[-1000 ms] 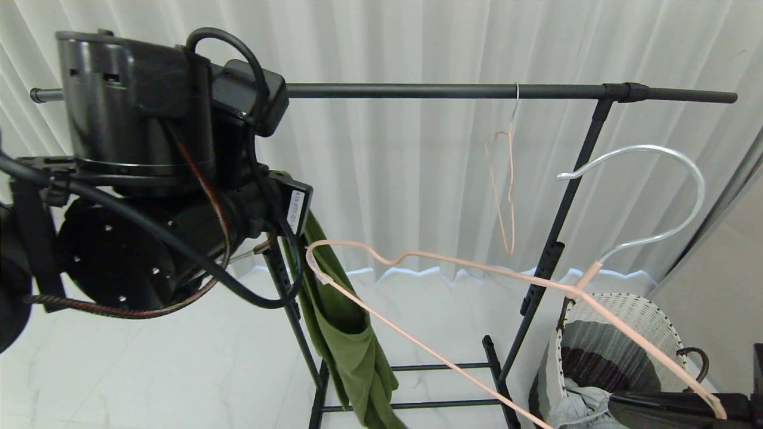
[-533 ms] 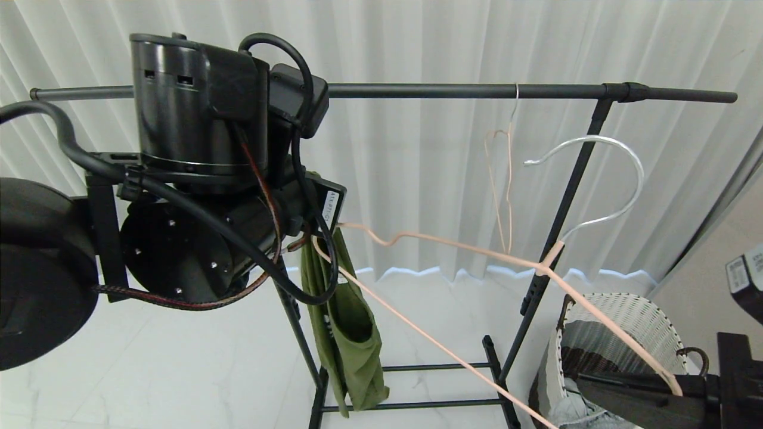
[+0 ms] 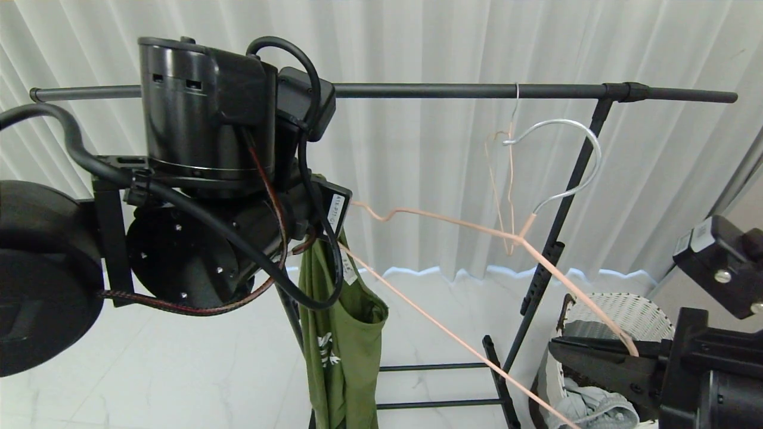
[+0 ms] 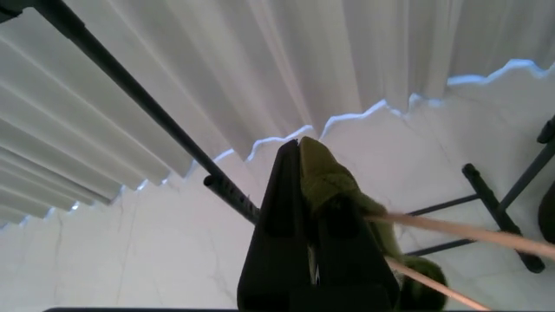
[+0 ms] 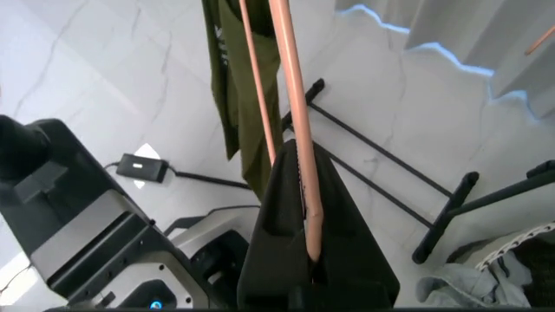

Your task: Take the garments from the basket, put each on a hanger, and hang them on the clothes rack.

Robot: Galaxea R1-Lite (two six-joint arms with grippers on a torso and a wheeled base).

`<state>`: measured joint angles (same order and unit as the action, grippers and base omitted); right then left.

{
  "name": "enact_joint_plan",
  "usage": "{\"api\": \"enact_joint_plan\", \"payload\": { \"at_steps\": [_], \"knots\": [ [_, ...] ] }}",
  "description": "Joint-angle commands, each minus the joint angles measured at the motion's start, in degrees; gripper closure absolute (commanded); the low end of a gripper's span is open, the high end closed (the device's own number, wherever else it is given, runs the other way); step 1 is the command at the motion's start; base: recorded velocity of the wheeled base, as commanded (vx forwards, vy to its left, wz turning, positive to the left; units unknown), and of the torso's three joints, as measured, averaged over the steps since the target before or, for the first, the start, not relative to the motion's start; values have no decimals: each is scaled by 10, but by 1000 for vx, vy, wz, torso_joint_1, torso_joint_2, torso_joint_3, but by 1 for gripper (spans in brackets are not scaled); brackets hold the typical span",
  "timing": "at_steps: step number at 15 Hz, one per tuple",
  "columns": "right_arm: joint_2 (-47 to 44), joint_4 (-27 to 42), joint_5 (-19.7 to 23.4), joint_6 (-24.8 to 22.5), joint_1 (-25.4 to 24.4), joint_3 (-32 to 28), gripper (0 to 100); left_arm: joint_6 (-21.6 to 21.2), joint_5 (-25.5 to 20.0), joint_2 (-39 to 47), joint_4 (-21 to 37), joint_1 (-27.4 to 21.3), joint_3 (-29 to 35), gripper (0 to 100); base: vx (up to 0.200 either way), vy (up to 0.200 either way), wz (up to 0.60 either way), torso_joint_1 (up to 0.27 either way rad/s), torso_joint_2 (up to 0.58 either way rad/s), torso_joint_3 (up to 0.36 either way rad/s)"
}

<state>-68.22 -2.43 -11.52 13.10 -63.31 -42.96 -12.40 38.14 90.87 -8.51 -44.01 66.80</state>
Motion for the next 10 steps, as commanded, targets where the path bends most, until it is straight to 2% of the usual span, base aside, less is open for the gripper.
{"api": "enact_joint_plan", "payload": {
  "at_steps": [1, 4, 7, 10],
  "knots": [
    [-16, -10, 0, 0, 0, 1, 100, 0, 0, -2, 0, -13, -2, 100, 0, 0, 0, 0, 0, 0],
    [-30, -12, 0, 3, 0, 2, 100, 0, 1, -1, 0, -28, -2, 100, 0, 0, 0, 0, 0, 0],
    [-46, -10, -3, 35, 1, 2, 100, 0, 11, -3, 1, -27, -1, 100, 0, 0, 0, 0, 0, 0],
    [-68, -14, -69, 73, 1, -1, 100, -1, 21, -3, 4, -14, -4, 100, 0, 0, 0, 0, 0, 0]
  ]
}}
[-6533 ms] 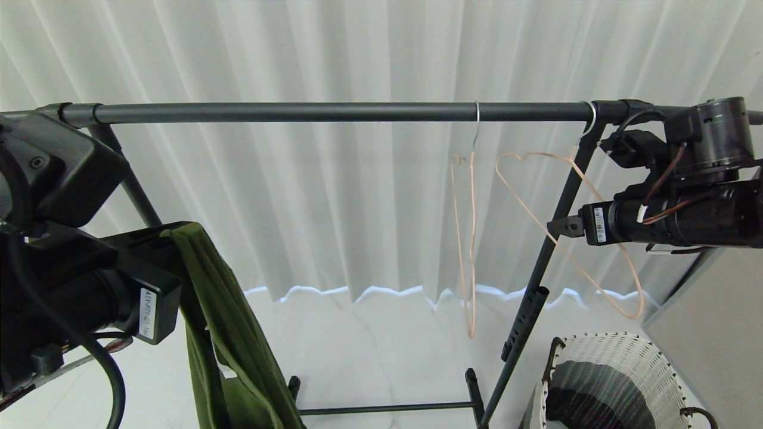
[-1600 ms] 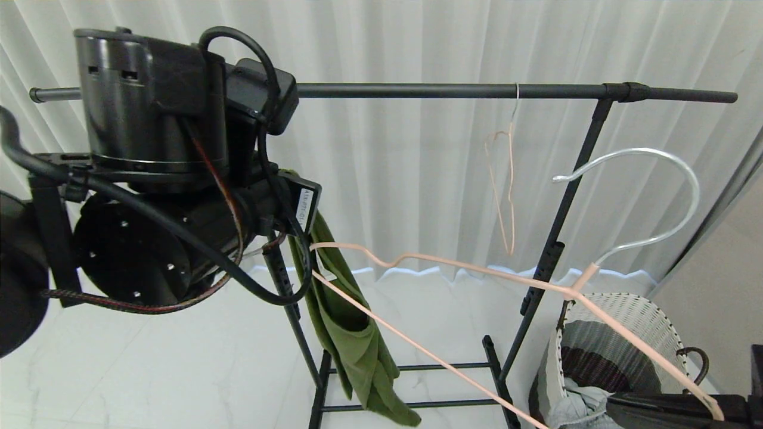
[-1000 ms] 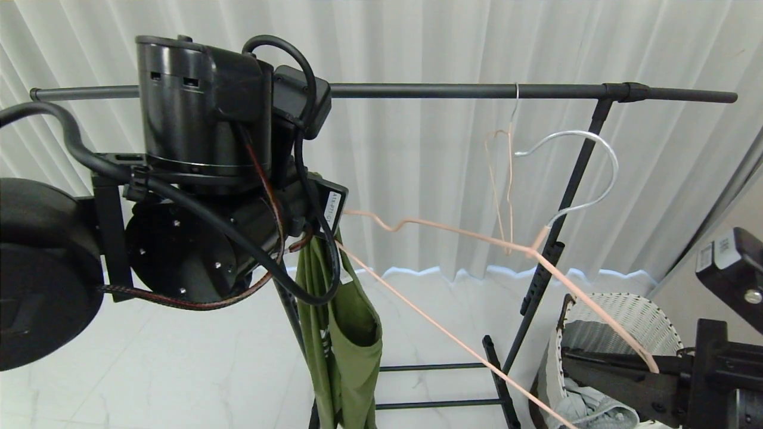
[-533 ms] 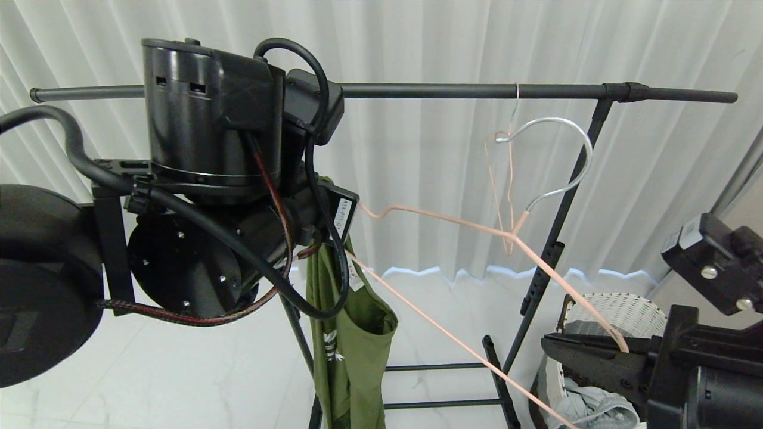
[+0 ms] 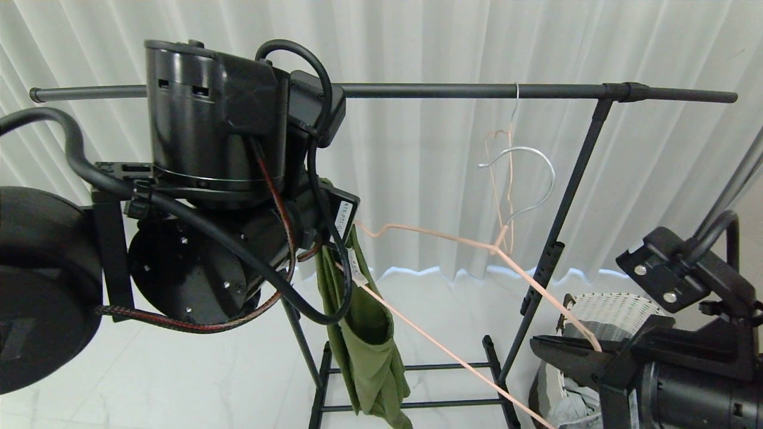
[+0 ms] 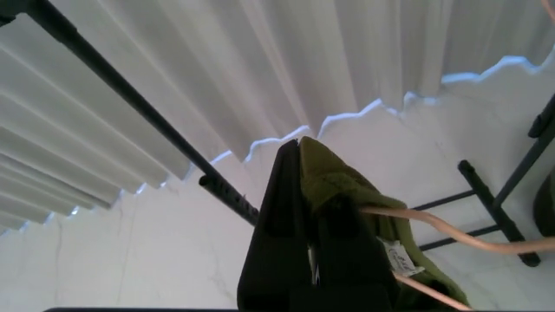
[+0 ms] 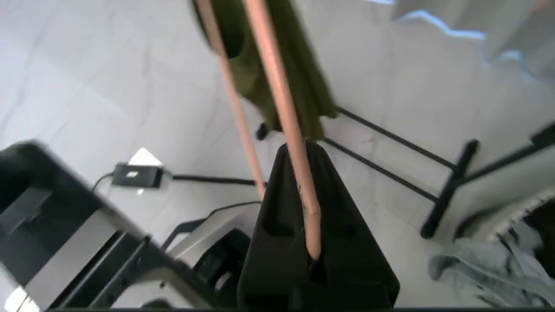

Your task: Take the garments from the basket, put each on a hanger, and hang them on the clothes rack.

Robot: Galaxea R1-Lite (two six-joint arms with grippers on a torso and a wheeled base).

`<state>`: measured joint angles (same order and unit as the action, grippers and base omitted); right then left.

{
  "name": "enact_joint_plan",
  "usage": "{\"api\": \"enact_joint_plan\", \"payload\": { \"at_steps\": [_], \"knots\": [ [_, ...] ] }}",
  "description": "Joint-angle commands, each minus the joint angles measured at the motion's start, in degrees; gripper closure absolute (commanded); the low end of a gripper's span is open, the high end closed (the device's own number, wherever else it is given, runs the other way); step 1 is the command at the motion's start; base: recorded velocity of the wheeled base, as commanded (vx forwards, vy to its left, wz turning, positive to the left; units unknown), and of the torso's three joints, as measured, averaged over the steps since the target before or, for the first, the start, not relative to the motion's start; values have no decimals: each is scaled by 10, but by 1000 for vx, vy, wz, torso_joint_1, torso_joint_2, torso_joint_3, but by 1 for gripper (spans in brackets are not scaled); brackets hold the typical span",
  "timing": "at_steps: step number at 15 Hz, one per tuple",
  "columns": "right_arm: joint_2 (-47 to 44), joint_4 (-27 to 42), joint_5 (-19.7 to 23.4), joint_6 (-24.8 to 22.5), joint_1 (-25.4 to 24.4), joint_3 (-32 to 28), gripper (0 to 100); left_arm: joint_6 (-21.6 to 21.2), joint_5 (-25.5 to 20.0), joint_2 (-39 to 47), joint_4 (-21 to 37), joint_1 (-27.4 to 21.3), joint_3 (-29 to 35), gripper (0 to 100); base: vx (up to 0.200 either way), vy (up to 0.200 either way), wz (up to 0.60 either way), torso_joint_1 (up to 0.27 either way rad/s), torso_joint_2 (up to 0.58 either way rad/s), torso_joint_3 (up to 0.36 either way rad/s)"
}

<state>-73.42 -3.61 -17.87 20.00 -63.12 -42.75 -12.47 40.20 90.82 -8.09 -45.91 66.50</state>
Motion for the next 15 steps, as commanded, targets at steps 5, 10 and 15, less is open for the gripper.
{"api": "enact_joint_plan", "payload": {
  "at_steps": [5, 10, 15],
  "knots": [
    [-15, -32, -49, 29, -1, -4, 100, -1, 44, 9, 2, 7, -16, 100, 0, 0, 0, 0, 0, 0],
    [-19, -45, -64, 37, -2, -7, 100, 3, 65, 16, 0, 3, -12, 100, 0, 0, 0, 0, 0, 0],
    [-52, -80, -65, 38, -18, -8, 100, 47, 66, 15, 0, -47, -7, 100, 0, 0, 0, 0, 0, 0]
  ]
}}
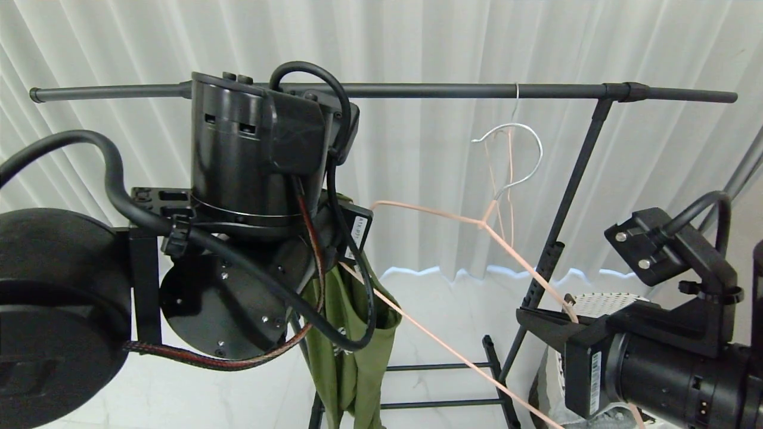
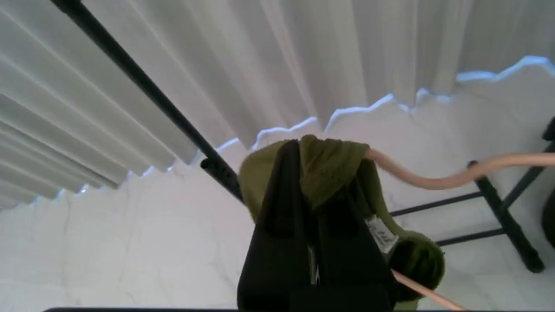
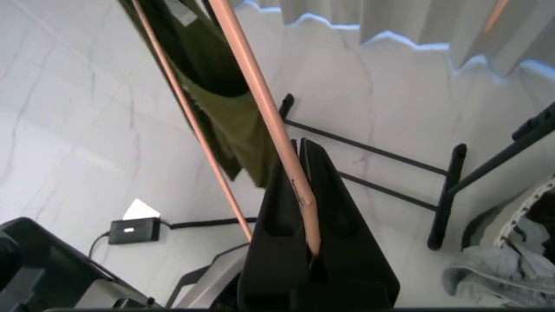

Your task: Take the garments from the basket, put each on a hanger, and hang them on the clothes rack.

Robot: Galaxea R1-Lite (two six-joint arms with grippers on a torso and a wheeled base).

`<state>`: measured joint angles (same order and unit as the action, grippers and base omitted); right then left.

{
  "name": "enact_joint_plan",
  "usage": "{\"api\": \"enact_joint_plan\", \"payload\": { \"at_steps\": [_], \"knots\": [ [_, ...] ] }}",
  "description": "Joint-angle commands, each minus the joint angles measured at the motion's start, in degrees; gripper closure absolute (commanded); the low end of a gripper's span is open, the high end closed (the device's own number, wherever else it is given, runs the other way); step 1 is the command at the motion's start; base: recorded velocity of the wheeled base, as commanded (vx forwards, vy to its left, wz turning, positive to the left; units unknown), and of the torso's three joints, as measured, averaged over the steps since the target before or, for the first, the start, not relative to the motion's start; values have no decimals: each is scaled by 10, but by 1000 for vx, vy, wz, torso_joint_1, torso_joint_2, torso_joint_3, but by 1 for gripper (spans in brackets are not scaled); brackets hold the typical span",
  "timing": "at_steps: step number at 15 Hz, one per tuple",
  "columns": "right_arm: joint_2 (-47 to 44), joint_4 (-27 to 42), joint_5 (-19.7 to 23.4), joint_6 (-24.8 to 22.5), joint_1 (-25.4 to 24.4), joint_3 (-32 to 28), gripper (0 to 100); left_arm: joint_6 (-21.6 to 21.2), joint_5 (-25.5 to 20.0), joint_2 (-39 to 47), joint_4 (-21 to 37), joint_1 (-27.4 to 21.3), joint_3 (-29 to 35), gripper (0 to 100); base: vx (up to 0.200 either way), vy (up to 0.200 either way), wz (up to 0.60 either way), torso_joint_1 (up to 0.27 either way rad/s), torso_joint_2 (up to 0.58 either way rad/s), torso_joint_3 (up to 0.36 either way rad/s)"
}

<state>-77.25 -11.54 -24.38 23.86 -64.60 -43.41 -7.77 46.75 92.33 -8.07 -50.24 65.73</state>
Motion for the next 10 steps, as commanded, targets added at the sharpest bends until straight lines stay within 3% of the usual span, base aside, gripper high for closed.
{"api": "enact_joint_plan", "payload": {
  "at_steps": [1, 3, 10],
  "knots": [
    [-23, -11, 0, 0, -4, -1, 100, 2, 0, -2, 0, -6, 4, 100, 0, 0, 0, 0, 0, 0],
    [-40, -24, 1, -1, -11, -3, 100, 9, 0, -3, 0, -7, 14, 100, 0, 0, 0, 0, 0, 0],
    [-82, -34, 5, -3, -12, -27, 100, 64, 0, -5, 0, -76, 26, 100, 0, 0, 0, 0, 0, 0]
  ]
}}
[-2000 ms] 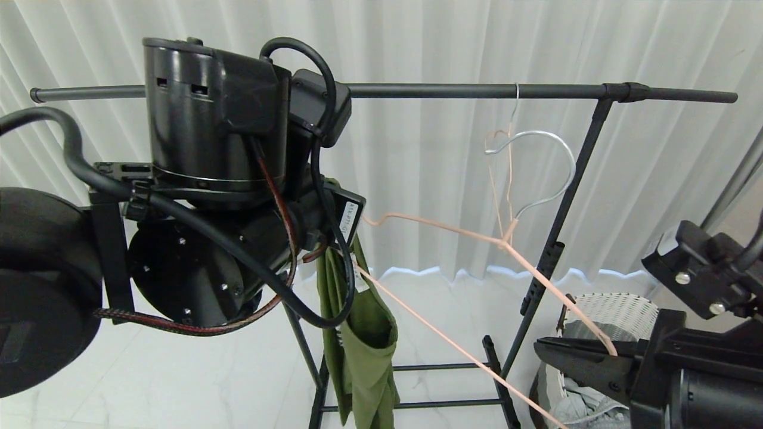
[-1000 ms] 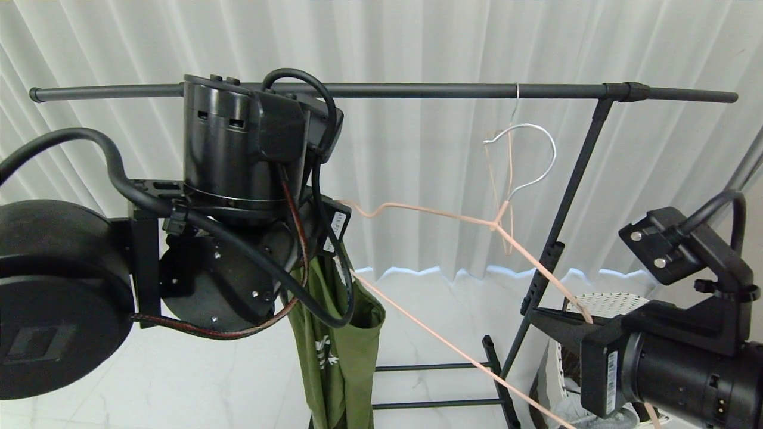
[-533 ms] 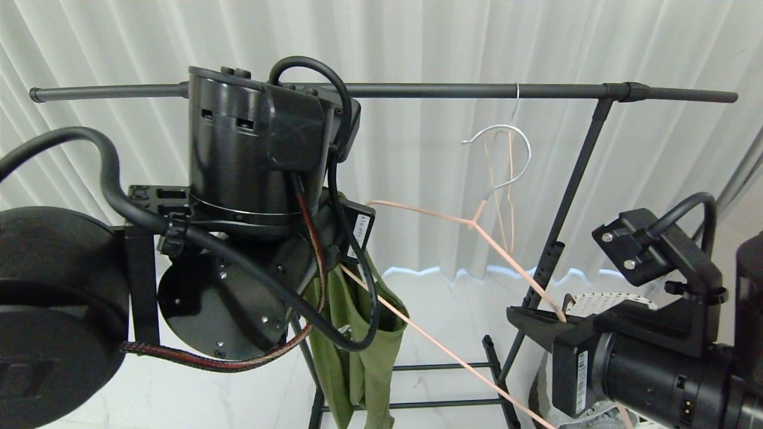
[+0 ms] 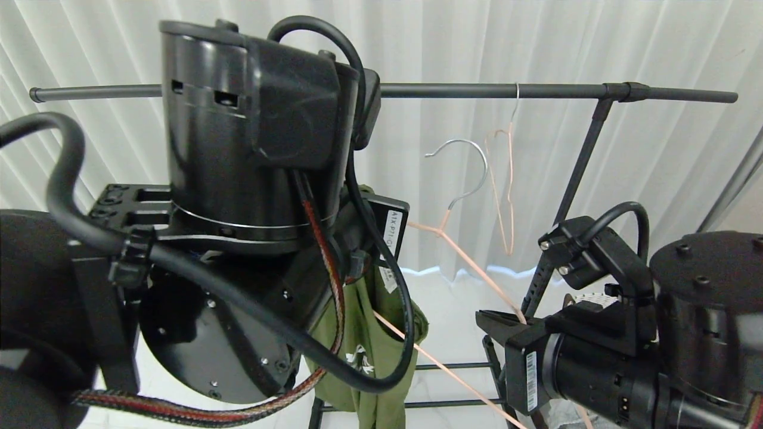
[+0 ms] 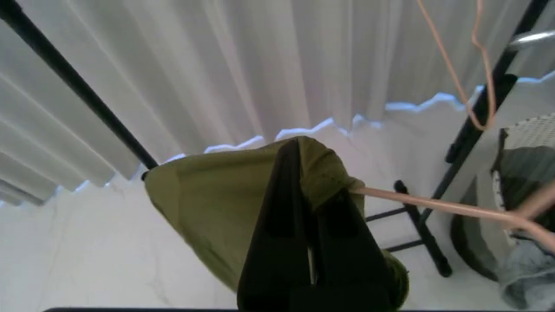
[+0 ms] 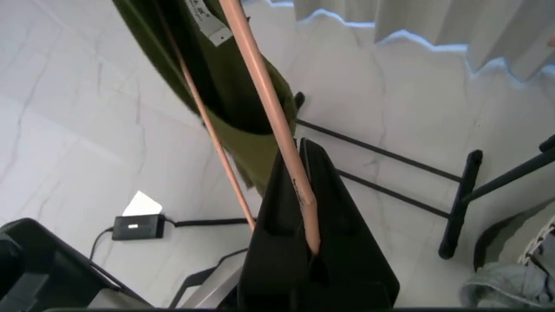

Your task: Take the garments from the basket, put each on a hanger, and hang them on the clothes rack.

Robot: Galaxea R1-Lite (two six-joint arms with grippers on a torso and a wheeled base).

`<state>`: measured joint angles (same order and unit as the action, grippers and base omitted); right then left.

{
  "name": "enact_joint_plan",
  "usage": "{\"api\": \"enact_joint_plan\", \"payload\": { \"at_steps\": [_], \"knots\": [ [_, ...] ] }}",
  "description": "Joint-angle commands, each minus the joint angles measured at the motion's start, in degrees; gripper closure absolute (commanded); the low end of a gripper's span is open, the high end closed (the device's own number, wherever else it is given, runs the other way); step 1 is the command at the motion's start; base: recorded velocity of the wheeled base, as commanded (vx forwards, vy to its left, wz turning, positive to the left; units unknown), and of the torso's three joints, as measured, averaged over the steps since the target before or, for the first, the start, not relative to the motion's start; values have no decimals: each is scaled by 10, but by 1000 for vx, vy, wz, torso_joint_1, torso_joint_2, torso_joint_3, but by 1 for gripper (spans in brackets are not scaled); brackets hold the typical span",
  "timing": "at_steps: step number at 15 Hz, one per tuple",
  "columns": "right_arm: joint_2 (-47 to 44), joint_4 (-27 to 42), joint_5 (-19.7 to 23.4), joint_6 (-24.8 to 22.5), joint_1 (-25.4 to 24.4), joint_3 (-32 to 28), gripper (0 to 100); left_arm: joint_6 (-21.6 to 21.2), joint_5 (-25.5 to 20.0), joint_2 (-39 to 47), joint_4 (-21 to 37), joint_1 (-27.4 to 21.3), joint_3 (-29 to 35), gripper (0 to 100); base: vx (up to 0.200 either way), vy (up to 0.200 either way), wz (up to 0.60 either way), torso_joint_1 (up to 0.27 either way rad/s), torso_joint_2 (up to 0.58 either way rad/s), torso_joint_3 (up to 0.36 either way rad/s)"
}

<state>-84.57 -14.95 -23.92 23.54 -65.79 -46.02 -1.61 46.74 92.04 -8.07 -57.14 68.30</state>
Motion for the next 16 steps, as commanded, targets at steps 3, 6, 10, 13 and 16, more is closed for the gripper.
{"api": "enact_joint_plan", "payload": {
  "at_steps": [3, 6, 10, 13, 16],
  "knots": [
    [5, 4, -3, 3, 8, 9, 100, 0, 2, -5, 1, 30, -2, 100, 0, 0, 0, 0, 0, 0],
    [31, 4, -3, 3, 28, 32, 100, -2, 2, -10, 8, 65, -6, 100, 0, 0, 0, 0, 0, 0],
    [44, 0, -3, 3, 51, 33, 100, 3, -1, -23, 18, 27, -6, 100, 0, 0, 0, 0, 0, 0],
    [34, -43, 1, 4, 5, 30, 100, 20, -3, -18, 17, -7, 1, 100, 0, 0, 0, 0, 0, 0],
    [20, -68, 11, 0, -4, 30, 100, 28, -3, -18, 17, -22, 3, 100, 0, 0, 0, 0, 0, 0]
  ]
}}
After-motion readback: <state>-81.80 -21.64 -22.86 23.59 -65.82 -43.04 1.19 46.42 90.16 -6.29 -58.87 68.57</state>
